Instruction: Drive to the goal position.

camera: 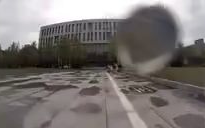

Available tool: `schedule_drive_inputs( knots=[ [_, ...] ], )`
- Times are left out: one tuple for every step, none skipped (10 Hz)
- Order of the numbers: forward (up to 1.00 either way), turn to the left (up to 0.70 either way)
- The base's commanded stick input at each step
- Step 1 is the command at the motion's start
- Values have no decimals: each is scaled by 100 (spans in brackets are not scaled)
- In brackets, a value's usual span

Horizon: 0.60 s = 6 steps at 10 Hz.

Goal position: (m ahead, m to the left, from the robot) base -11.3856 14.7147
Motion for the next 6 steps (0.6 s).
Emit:
schedule_drive_inputs(
  knots=[
    [46,28],
    [1,15],
    [0,70],
    [0,70],
    [0,70],
    [0,70]
  ],
)
